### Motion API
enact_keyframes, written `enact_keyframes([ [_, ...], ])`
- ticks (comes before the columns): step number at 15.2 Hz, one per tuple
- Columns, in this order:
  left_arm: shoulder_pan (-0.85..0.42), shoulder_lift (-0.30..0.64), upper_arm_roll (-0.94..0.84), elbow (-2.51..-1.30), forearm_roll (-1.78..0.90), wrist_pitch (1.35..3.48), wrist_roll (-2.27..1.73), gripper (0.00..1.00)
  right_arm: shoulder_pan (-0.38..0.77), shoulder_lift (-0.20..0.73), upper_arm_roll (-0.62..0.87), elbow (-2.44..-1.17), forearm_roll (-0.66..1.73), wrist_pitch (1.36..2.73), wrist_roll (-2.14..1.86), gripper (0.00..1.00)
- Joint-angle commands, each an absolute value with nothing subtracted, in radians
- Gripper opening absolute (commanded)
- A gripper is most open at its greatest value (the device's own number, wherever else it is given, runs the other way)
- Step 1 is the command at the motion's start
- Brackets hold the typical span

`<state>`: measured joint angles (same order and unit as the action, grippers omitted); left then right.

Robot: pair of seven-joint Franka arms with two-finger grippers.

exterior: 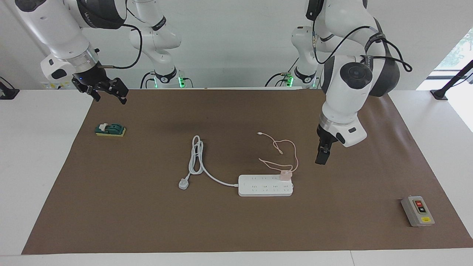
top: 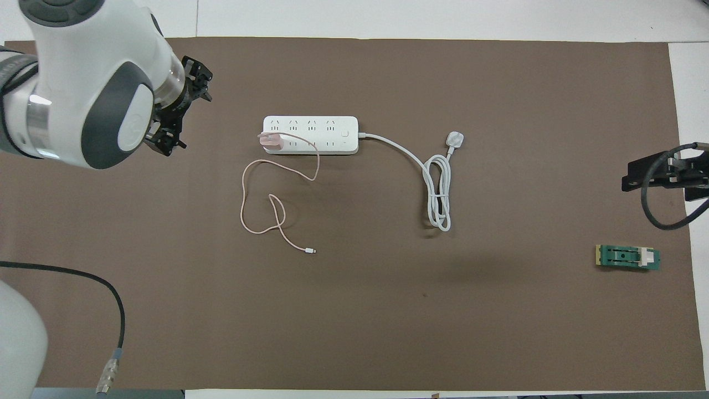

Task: Plug charger into power strip
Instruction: 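Release the charger and lift the left gripper away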

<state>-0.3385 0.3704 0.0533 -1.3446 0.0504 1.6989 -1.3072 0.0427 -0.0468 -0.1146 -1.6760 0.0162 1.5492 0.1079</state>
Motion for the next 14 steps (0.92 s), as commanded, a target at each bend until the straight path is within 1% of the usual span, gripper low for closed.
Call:
enact_keyframes([
  [1, -0.261, 0.279, 0.049, -1.379, 0.026, 1.568, -0.991, 1.00, 0.034, -0.055, -0.106, -1.672, 0.003, 1.531, 0.087, 1.00],
  [5, -0.144, 0.166, 0.049, -1.459, 0.026, 1.545, -0.596, 1.00, 0.034, -0.055, -0.106, -1.672, 0.002, 1.531, 0.087, 1.00],
  [9, -0.086, 0.069, 0.049, -1.523, 0.034, 1.457, -0.324, 1.00, 0.034, -0.055, -0.106, -1.672, 0.003, 1.531, 0.087, 1.00],
  [12, -0.084, -0.041, 0.048, -1.655, 0.038, 1.472, -0.318, 1.00, 0.034, -0.054, -0.106, -1.672, 0.003, 1.531, 0.087, 1.00],
  [13, -0.083, -0.102, 0.048, -1.739, 0.038, 1.523, -0.316, 1.00, 0.034, -0.055, -0.106, -1.672, 0.002, 1.529, 0.087, 1.00],
  [14, -0.083, -0.110, 0.048, -1.753, 0.038, 1.526, -0.316, 1.00, 0.032, -0.055, -0.106, -1.672, 0.003, 1.529, 0.087, 1.00],
])
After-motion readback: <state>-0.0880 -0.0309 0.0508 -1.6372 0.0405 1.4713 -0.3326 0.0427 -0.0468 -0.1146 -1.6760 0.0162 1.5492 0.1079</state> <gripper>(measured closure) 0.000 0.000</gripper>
